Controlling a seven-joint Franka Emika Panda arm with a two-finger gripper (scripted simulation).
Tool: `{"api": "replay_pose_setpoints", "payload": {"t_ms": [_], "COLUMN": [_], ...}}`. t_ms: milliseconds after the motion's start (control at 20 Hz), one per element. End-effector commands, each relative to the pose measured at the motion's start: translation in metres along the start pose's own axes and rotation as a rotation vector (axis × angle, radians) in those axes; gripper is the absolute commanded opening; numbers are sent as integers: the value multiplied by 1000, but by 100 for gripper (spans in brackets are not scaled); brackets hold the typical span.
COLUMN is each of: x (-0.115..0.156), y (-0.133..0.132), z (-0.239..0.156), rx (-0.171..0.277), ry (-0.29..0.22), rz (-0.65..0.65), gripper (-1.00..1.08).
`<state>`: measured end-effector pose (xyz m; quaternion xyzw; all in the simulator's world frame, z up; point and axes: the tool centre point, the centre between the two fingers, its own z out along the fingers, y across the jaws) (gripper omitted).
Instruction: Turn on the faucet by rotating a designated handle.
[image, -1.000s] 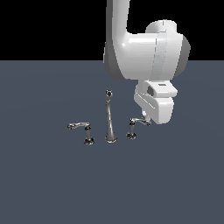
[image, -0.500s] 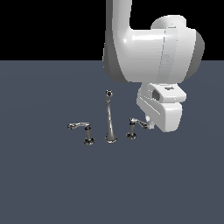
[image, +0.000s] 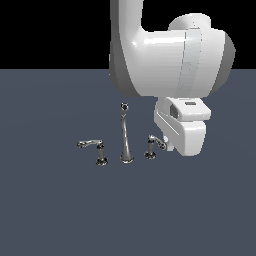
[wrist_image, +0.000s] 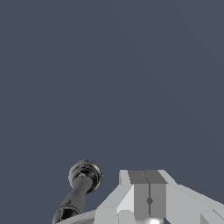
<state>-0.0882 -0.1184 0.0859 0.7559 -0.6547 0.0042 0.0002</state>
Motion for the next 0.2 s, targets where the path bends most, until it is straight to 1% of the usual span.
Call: {"api": "replay_pose_setpoints", "payload": {"t_ms": [0,150], "x": [-23,-30], "y": [3,7], "z": [0,0], "rx": [-4,-5], "ry": [-6,-6], "rz": [-25,-26], "gripper": [-100,-100]}}
